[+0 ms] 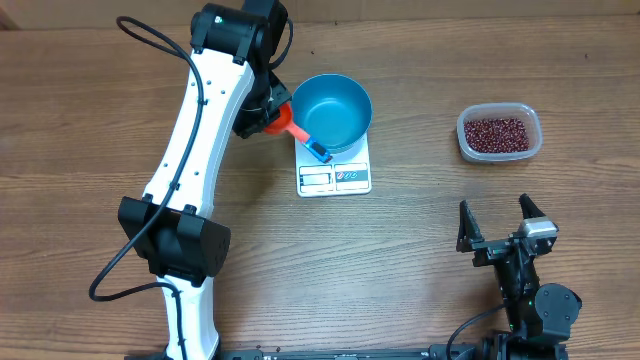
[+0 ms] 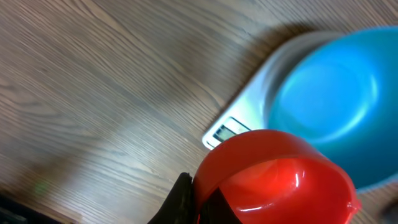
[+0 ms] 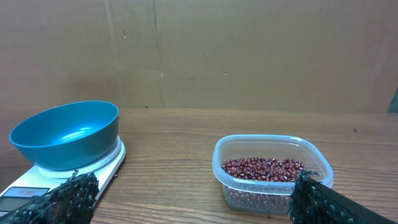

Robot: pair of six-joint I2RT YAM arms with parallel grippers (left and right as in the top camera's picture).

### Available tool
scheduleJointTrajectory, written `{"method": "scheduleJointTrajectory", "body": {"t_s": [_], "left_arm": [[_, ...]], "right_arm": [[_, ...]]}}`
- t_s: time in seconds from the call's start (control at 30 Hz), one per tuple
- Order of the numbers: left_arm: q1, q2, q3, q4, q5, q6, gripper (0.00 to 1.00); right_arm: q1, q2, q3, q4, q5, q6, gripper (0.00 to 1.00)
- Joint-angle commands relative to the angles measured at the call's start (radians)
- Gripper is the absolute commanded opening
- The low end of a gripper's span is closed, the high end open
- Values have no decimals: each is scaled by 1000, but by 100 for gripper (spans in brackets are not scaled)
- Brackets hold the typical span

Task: Scoop item into bowl and weigh 150g on scale
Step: 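Lift the red scoop with the left gripper toward the teal bowl, then move the right gripper toward the scoop's blue handle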

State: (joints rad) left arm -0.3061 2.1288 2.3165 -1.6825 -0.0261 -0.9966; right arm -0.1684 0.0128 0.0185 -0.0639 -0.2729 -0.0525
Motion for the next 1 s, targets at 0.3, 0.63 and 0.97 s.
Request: {"method": "scheduleJointTrajectory", "body": {"t_s": [0.3,0.63,0.97], "left_arm": [[-10,-2,23,0,177,-21,4],[-10,-2,23,0,176,-21,4],[-9,-2,23,1,176,-23,4]], "right_arm": [[5,-11,10,49,2,277,100],[3,36,175,-154,11,288,100],[-17,363,420,-261,-58,285,100]]}}
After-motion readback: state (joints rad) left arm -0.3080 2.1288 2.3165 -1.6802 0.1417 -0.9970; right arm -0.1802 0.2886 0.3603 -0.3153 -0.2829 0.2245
